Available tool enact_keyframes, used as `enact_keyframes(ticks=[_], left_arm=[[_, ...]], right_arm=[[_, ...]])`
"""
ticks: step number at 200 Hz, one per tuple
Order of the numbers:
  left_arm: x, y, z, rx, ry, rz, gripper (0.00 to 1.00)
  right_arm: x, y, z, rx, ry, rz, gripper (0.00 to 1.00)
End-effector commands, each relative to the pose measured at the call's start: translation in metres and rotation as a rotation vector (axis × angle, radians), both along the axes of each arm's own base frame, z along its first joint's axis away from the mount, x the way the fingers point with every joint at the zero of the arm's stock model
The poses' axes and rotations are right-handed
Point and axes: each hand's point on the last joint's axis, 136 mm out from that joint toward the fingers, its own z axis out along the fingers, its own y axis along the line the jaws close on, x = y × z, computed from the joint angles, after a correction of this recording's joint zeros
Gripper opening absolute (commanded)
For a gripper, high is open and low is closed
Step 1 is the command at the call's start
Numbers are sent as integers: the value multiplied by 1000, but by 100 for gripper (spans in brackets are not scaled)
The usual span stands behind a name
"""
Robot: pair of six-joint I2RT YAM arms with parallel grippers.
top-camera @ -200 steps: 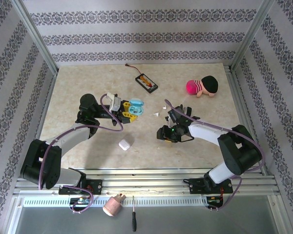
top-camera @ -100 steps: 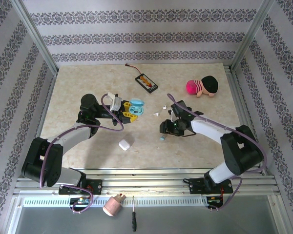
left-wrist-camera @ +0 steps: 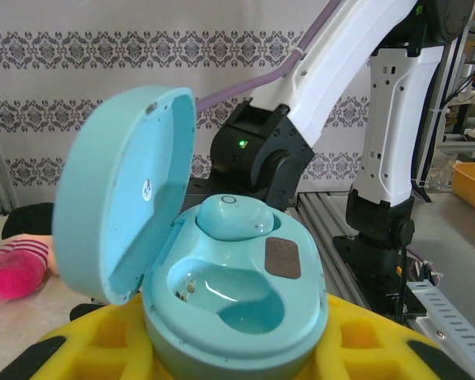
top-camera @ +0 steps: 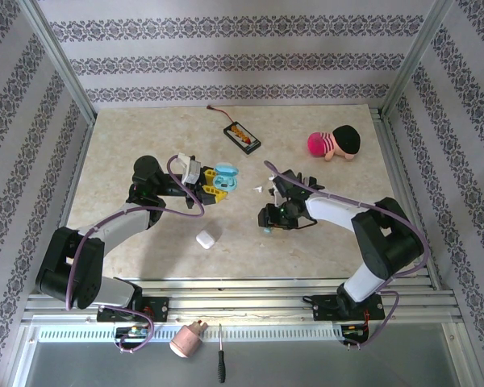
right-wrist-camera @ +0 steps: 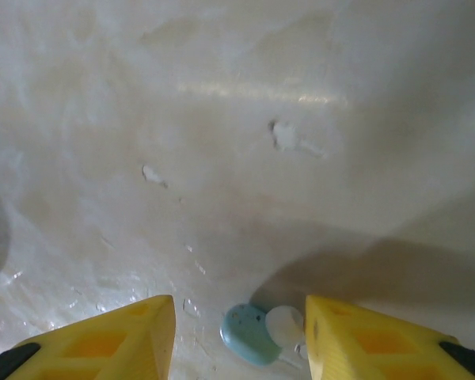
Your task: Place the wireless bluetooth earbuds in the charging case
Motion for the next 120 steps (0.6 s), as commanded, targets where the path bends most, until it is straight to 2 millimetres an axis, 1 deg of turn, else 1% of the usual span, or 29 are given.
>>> enact_keyframes(ticks=[1, 17, 29, 51, 66, 83, 102, 120], left_arm=[[-3, 2, 1, -10, -36, -16, 33], [-2, 2, 0, -10, -33, -13, 33], [0, 3, -1, -11, -32, -4, 33], [7, 9, -4, -12, -32, 40, 33], [14, 20, -6, -12, -21, 86, 33], [25, 39, -9, -12, -3, 157, 34], [32, 56, -11, -11, -9, 227, 34], [37, 67, -11, 4, -12, 273, 34]], right_arm=[[-10, 1, 7, 5, -1, 7, 46], [-12, -1, 9, -14, -1, 11, 46], [-12, -2, 14, -37, -24, 21, 46], [-9, -8, 23, -134, -93, 59, 46], [-7, -15, 28, -246, -157, 108, 46], [-6, -23, 30, -408, -231, 189, 44], [-7, -25, 31, -554, -273, 281, 42], [-6, -25, 29, -685, -301, 362, 39]])
